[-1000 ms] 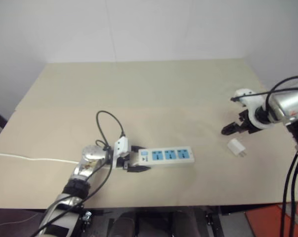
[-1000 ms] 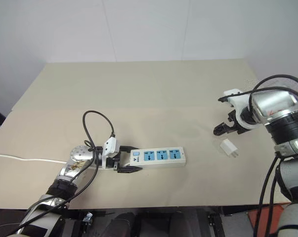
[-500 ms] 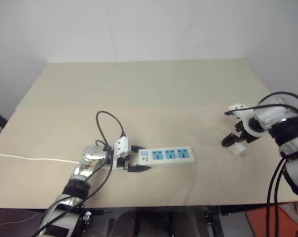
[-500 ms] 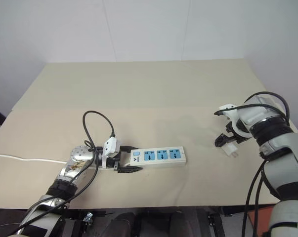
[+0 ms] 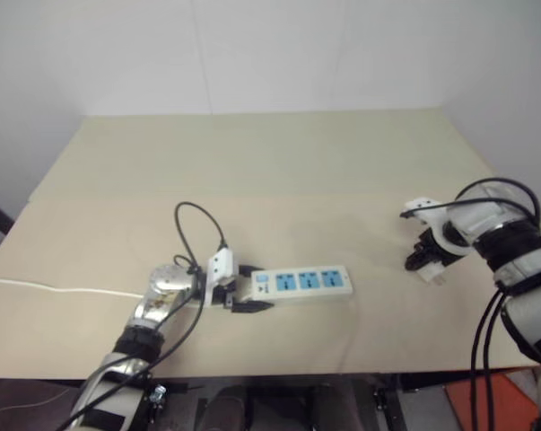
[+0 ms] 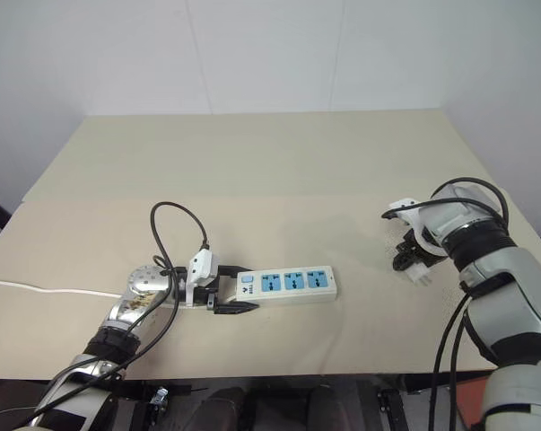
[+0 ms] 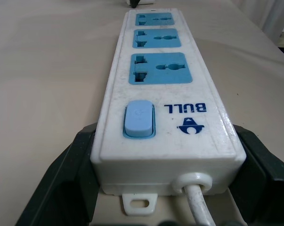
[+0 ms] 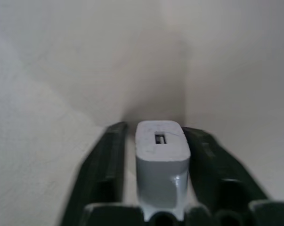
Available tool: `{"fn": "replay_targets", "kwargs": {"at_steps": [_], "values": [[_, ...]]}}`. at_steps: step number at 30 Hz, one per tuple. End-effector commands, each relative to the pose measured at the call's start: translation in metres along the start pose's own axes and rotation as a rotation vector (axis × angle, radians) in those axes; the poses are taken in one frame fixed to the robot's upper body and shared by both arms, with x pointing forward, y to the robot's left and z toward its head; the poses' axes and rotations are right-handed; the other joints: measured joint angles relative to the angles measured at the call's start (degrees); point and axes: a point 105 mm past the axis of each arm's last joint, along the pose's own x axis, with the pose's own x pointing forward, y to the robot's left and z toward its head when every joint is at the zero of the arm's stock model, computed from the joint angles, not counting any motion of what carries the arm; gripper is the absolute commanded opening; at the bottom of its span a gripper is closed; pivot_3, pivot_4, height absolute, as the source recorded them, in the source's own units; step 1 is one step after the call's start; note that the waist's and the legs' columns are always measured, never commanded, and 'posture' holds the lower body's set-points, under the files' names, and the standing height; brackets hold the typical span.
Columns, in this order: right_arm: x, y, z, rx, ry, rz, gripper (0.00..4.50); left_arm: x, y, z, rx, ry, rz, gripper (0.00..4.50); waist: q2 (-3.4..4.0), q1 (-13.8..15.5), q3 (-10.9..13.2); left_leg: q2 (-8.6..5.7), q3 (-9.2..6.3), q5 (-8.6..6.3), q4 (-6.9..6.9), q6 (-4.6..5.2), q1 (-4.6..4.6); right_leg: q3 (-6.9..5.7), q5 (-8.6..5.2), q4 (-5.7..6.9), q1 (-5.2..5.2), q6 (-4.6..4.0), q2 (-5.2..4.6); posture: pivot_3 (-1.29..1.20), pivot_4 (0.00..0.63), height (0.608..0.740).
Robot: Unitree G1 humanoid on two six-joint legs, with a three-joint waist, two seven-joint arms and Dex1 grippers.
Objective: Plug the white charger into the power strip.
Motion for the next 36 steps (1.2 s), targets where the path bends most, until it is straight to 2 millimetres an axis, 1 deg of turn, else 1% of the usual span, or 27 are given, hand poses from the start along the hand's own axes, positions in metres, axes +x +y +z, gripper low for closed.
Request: {"fn": "replay_targets", "kwargs": {"at_steps": [1,4,7,8,9,10,11,13,15,16,17,19,20,22,25,29,32,36], "values": [[-0.009,0.003,0.006,-0.013,-0.035,0.001,1.14,0.003,-0.001,-0.008,-0.019,0.034,-0.004,3.31,0.0,0.0,0.0,0.0,0.0,0.0,0.0,0.0,0.0,0.0,0.0,0.01,0.0,0.0,0.0,0.0,0.15,0.74],[-0.017,0.007,0.012,-0.031,-0.068,0.007,1.14,0.002,0.0,-0.008,-0.018,0.038,-0.004,3.31,0.01,0.0,-0.01,0.0,-0.01,0.0,0.0,-0.01,0.0,0.0,0.0,0.02,-0.02,0.0,0.0,0.0,0.15,0.74],[-0.036,0.013,0.03,-0.042,-0.165,0.011,1.14,0.001,0.001,-0.008,-0.017,0.042,-0.003,3.31,0.02,0.0,-0.01,0.0,-0.02,0.01,0.0,-0.01,-0.02,0.0,0.0,0.03,-0.04,0.0,-0.01,0.0,0.15,0.74],[-0.051,0.017,0.048,-0.048,-0.288,0.024,1.14,0.001,0.001,-0.008,-0.017,0.043,-0.003,3.31,0.02,0.0,-0.01,-0.01,-0.02,0.01,0.0,-0.01,-0.04,0.0,0.0,0.03,-0.06,0.0,-0.01,0.0,0.15,0.74],[-0.062,0.019,0.059,-0.049,-0.376,0.032,1.14,0.0,0.002,-0.009,-0.016,0.044,-0.003,3.31,0.02,0.01,-0.01,0.0,-0.03,0.01,0.0,-0.01,-0.05,0.0,0.0,0.02,-0.06,0.0,0.0,0.0,0.15,0.74],[-0.079,0.026,0.074,-0.061,-0.511,0.063,1.14,0.0,0.002,-0.009,-0.014,0.046,-0.004,3.31,0.02,-0.03,-0.01,-0.01,-0.02,0.01,0.0,-0.01,-0.07,0.01,0.01,0.03,-0.1,0.0,-0.02,0.0,0.15,0.74],[-0.094,0.033,0.084,-0.073,-0.62,0.107,1.14,-0.001,0.002,-0.009,-0.013,0.047,-0.004,3.31,0.02,-0.02,-0.01,0.01,-0.04,0.01,0.0,-0.01,-0.06,0.01,0.01,0.03,-0.09,0.0,0.01,0.0,0.15,0.74],[-0.112,0.047,0.092,-0.118,-0.78,0.186,1.14,-0.003,0.003,-0.008,-0.012,0.048,-0.004,3.31,0.02,0.03,-0.01,0.02,-0.05,0.01,-0.01,-0.01,-0.06,0.0,0.01,0.05,-0.1,-0.01,0.02,0.0,0.15,0.74],[-0.116,0.062,0.096,-0.187,-0.97,0.209,1.14,-0.004,0.003,-0.007,-0.007,0.053,-0.009,3.31,-0.13,0.16,-0.1,0.05,-0.12,0.01,-0.02,-0.01,-0.07,-0.06,0.01,0.03,-0.07,-0.01,0.04,0.0,0.15,0.74],[-0.115,0.068,0.095,-0.227,-1.049,0.173,1.14,-0.005,0.003,-0.007,-0.006,0.054,-0.01,3.31,-0.33,0.18,-0.22,0.09,-0.19,0.0,-0.04,-0.01,-0.04,-0.17,0.01,-0.01,0.0,0.0,0.06,0.0,0.15,0.74],[-0.114,0.077,0.092,-0.256,-1.113,0.195,1.14,-0.006,0.004,-0.006,-0.004,0.055,-0.011,3.31,-0.45,0.16,-0.29,0.11,-0.24,0.0,-0.06,-0.01,-0.04,-0.24,0.01,-0.04,0.05,-0.01,0.07,0.0,0.15,0.74],[-0.107,0.094,0.088,-0.265,-1.162,0.274,1.14,-0.007,0.004,-0.006,0.0,0.061,-0.015,3.31,-0.47,-0.07,-0.3,0.08,-0.21,0.0,-0.05,-0.01,-0.07,-0.23,0.01,-0.02,0.02,0.0,0.02,0.0,0.15,0.74],[-0.104,0.104,0.086,-0.246,-1.193,0.35,1.14,-0.008,0.005,-0.006,0.002,0.064,-0.017,3.31,-0.47,-0.19,-0.3,0.03,-0.15,0.01,-0.05,-0.01,-0.07,-0.13,0.02,0.03,-0.03,0.0,-0.01,0.0,0.15,0.74],[-0.099,0.123,0.081,-0.272,-1.294,0.475,1.14,-0.01,0.006,-0.006,0.005,0.068,-0.018,3.31,-0.46,-0.64,-0.3,0.04,-0.09,0.01,-0.02,-0.01,-0.03,-0.04,0.03,0.11,-0.05,-0.01,0.01,0.0,0.15,0.74],[-0.081,0.149,0.077,-0.353,-1.329,0.533,1.14,-0.012,0.007,-0.004,0.009,0.075,-0.024,3.31,-0.46,-1.13,-0.3,0.09,-0.09,0.01,-0.03,-0.01,0.15,-0.01,0.02,0.16,0.04,-0.01,0.09,0.0,0.15,0.74],[-0.065,0.181,0.073,-0.47,-1.357,0.636,1.14,-0.014,0.008,-0.004,0.015,0.082,-0.027,3.31,-0.46,-1.39,-0.3,0.11,-0.07,0.01,-0.03,-0.01,0.22,-0.01,0.02,0.15,0.09,0.0,0.12,0.0,0.15,0.74],[-0.055,0.197,0.074,-0.51,-1.377,0.691,1.14,-0.014,0.009,-0.003,0.018,0.082,-0.025,3.31,-0.46,-1.43,-0.3,0.11,-0.06,0.01,-0.03,-0.01,0.23,-0.01,0.02,0.15,0.08,0.0,0.13,0.0,0.15,0.74],[-0.044,0.212,0.076,-0.571,-1.389,0.714,1.14,-0.013,0.006,-0.004,0.02,0.081,-0.027,3.31,-0.46,-1.42,-0.3,0.11,-0.07,0.01,-0.03,-0.01,0.25,-0.01,0.02,0.16,0.07,-0.01,0.14,0.0,0.15,0.74]]}}
